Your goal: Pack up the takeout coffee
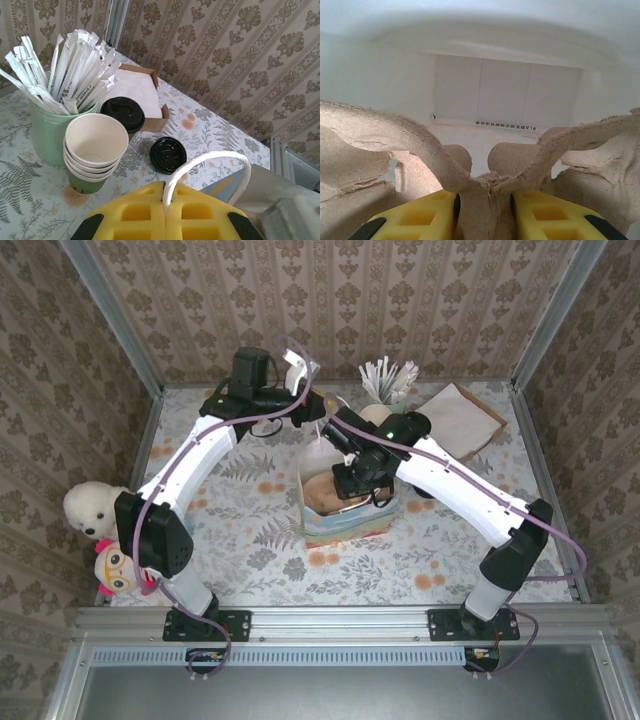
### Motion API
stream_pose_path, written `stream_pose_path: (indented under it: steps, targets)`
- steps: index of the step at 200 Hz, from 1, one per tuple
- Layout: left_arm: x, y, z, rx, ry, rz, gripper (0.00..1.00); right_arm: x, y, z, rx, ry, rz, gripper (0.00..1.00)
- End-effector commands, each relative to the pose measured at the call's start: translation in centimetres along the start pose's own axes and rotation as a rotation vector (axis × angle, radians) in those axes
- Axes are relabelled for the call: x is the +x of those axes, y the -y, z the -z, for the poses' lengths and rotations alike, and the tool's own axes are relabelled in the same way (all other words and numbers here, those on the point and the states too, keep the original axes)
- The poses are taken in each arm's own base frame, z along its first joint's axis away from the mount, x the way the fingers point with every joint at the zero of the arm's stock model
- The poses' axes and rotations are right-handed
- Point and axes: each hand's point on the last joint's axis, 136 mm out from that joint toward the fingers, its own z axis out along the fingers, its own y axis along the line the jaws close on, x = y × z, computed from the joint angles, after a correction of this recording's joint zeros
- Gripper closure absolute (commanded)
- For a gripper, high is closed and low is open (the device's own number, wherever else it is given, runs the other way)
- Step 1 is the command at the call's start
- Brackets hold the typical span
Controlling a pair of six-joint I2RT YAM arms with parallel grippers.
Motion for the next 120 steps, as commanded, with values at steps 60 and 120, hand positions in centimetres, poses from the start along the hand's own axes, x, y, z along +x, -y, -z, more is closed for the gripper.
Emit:
stream_pose_path:
  steps: [60,120]
  targets:
    - [-1.9,1.8,0.9,0.024,0.054,-0.016,1.00,1.0,0.0,-2.3,0.024,-0.142,-0.015,0.70]
    - [-2.2,3.6,3.9,0.089,0.084,-0.075,0.83,0.8,-0.5,-3.5,-0.013,-0.148,-0.035,0.70]
